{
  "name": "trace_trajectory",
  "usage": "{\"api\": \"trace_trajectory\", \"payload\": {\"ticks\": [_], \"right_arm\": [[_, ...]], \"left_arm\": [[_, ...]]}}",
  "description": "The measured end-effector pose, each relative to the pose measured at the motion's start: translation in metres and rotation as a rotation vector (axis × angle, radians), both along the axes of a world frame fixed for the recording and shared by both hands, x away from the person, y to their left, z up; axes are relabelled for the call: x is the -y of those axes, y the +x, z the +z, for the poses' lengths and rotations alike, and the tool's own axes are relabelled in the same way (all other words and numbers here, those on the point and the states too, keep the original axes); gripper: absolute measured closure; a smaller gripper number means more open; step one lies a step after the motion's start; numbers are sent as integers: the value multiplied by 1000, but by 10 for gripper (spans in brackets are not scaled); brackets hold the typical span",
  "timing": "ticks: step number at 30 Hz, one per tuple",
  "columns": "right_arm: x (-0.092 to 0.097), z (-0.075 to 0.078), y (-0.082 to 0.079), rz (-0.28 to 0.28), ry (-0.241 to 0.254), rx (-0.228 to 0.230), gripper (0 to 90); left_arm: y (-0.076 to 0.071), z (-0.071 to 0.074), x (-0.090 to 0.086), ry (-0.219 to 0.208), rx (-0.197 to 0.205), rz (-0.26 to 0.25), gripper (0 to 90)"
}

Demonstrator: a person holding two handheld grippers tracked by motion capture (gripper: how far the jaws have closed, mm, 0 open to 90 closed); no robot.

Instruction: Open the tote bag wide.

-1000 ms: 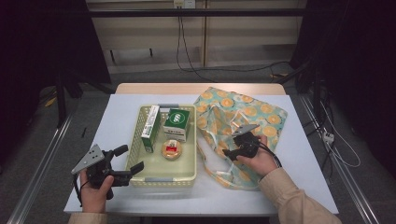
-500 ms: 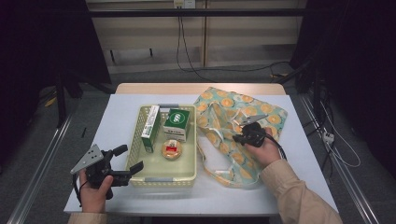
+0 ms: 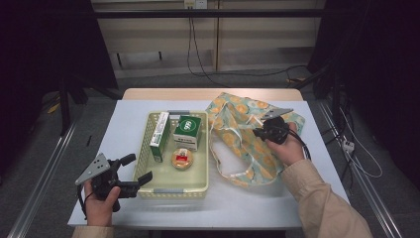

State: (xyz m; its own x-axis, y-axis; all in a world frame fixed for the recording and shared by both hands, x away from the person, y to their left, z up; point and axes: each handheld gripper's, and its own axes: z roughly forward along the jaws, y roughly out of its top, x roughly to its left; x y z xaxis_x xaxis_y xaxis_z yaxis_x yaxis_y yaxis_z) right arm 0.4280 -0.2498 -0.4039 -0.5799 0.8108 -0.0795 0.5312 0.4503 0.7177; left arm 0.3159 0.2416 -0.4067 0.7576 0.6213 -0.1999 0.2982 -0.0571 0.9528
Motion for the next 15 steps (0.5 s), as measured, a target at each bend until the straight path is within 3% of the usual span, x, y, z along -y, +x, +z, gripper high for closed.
{"api": "trace_trajectory", "payload": {"ticks": [3, 7, 9, 11, 12, 15], "right_arm": [[1, -12, 5, 3, 29, -18, 883], [-4, -27, 8, 9, 23, -35, 728], [-7, -34, 9, 12, 8, -36, 606], [-9, -40, 10, 9, 1, -30, 407], [-9, -43, 10, 9, 4, -48, 327], [-8, -51, 11, 13, -61, -28, 231]], "left_arm": [[0, 0, 0, 0, 1, 0, 51], [0, 0, 0, -1, -1, 0, 51], [1, -1, 0, 1, -2, -1, 51], [1, -1, 0, 0, -3, -1, 51], [0, -1, 0, 0, -4, 1, 51], [0, 0, 0, 1, -2, -1, 51]]}}
